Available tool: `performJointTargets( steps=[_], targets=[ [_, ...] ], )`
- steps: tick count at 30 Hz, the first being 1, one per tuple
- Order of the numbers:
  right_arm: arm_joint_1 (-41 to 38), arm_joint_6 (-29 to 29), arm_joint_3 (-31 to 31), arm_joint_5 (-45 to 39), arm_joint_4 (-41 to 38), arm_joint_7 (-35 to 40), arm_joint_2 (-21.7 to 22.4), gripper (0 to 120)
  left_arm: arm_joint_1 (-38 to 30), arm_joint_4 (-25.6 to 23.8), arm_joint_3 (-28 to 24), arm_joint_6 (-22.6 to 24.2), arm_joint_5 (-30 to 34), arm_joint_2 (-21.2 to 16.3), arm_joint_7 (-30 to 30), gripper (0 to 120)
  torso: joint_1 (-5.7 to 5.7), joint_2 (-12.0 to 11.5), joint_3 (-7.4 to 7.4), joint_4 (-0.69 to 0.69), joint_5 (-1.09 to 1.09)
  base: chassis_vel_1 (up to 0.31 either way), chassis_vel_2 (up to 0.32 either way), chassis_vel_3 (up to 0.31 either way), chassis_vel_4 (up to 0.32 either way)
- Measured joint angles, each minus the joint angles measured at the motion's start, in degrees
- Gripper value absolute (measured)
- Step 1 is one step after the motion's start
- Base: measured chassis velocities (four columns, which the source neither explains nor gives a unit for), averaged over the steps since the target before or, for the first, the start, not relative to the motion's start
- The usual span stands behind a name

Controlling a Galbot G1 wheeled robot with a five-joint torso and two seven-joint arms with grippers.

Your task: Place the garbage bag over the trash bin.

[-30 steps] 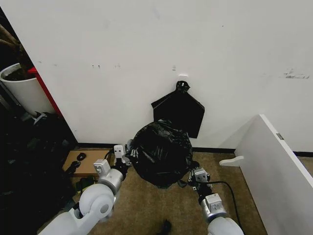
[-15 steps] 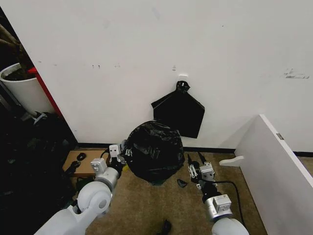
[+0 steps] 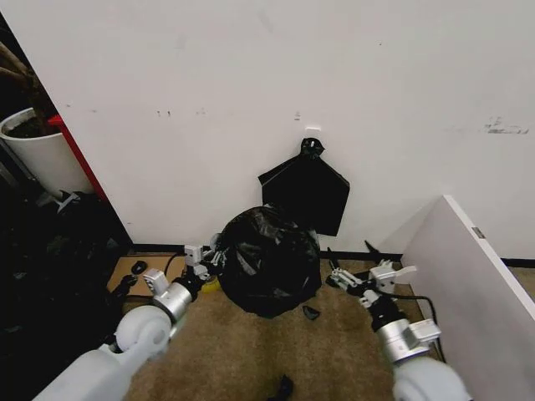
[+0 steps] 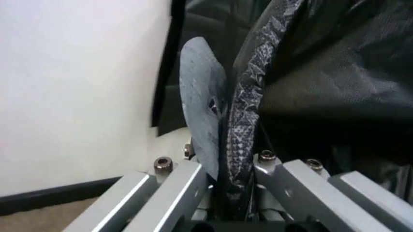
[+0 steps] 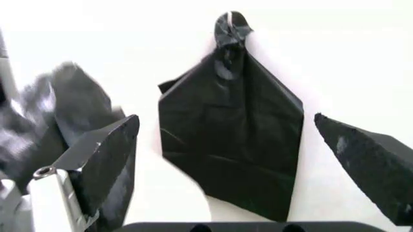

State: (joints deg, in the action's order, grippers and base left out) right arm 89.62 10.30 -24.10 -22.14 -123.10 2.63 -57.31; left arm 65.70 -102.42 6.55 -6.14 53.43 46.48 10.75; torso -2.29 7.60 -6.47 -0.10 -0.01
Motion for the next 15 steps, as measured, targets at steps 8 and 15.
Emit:
performJointTargets(
  steps=[8,15],
  targets=[
    [0.6,2.6,-0.9,2.7,1.9,-5.6,4.5,100,0.6,2.3,0.1,-1.6,-1.6,-0.1,0.9,1,0.00,0.0,0.00,0.00,0.00,0.000,0.000,0.000,0.000],
    [-0.6,5.1,0.0,7.8,4.1,-10.2,8.0,100,0.8,2.0,-0.1,-2.1,-1.9,-0.1,1.2,1,0.00,0.0,0.00,0.00,-0.01,0.000,0.000,0.000,0.000]
  ],
)
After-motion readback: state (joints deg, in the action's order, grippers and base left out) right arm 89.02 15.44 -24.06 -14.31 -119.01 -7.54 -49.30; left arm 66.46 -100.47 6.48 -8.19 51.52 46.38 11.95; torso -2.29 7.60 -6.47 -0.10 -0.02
